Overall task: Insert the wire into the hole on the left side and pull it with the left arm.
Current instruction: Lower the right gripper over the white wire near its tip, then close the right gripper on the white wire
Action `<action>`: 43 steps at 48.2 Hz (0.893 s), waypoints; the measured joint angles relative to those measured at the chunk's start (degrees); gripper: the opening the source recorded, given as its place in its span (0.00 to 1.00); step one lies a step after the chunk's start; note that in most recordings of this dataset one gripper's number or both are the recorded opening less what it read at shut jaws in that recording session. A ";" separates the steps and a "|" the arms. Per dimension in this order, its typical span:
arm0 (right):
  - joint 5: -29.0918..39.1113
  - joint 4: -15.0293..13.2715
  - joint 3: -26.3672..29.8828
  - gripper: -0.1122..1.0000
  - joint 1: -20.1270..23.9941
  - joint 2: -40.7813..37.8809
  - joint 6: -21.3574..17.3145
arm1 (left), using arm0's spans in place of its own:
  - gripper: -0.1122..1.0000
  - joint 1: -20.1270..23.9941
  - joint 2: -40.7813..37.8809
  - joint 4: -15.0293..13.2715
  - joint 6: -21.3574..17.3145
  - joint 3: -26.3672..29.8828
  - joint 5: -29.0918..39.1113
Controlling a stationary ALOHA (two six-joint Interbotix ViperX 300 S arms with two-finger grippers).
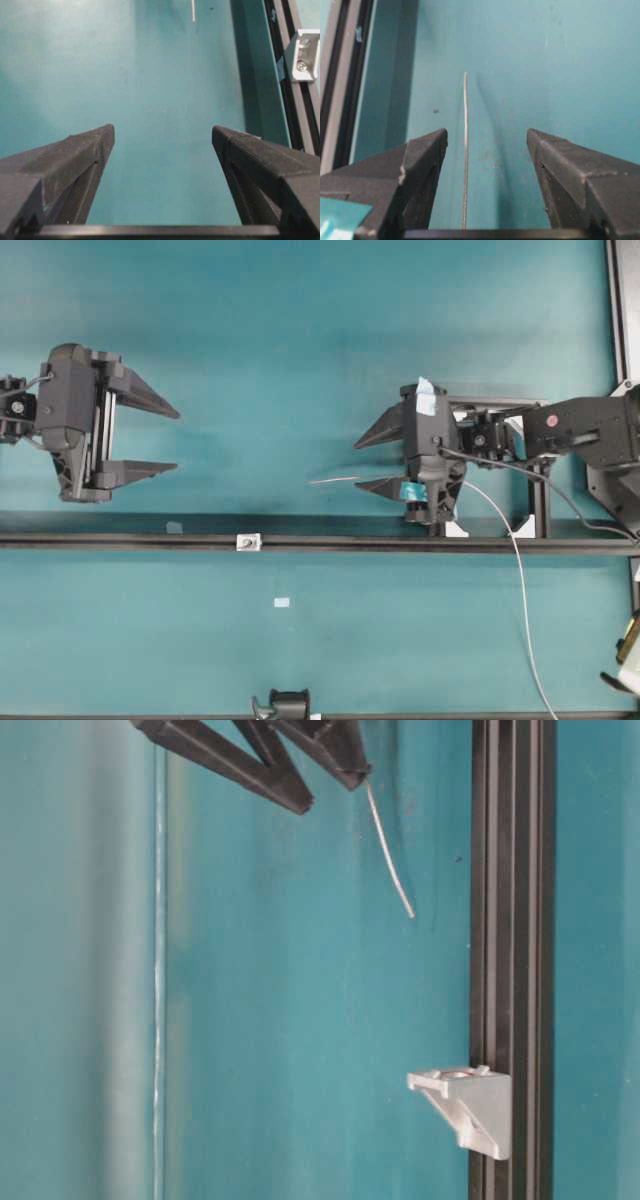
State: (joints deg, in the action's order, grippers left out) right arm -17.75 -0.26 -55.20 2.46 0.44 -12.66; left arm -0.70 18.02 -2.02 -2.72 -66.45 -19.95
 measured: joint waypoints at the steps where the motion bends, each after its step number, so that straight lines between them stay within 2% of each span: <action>1: 0.09 0.00 0.09 0.76 0.00 -0.26 0.00 | 0.70 -0.09 0.00 0.09 0.00 0.00 0.00; 16: 0.09 0.09 1.23 0.76 -0.09 -2.11 -0.09 | 0.70 0.00 0.00 0.00 0.00 0.00 0.00; 29: 0.00 0.00 1.93 0.68 0.00 -3.25 -0.09 | 0.70 -0.09 0.00 0.00 0.00 0.00 0.00; 43: 0.00 0.00 1.85 0.66 -0.09 -3.25 -0.09 | 0.70 0.00 0.00 0.09 0.00 0.00 0.00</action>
State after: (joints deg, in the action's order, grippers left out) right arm -17.75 -0.26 -53.35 2.37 -2.81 -12.74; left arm -0.70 18.02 -1.93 -2.72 -66.45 -19.95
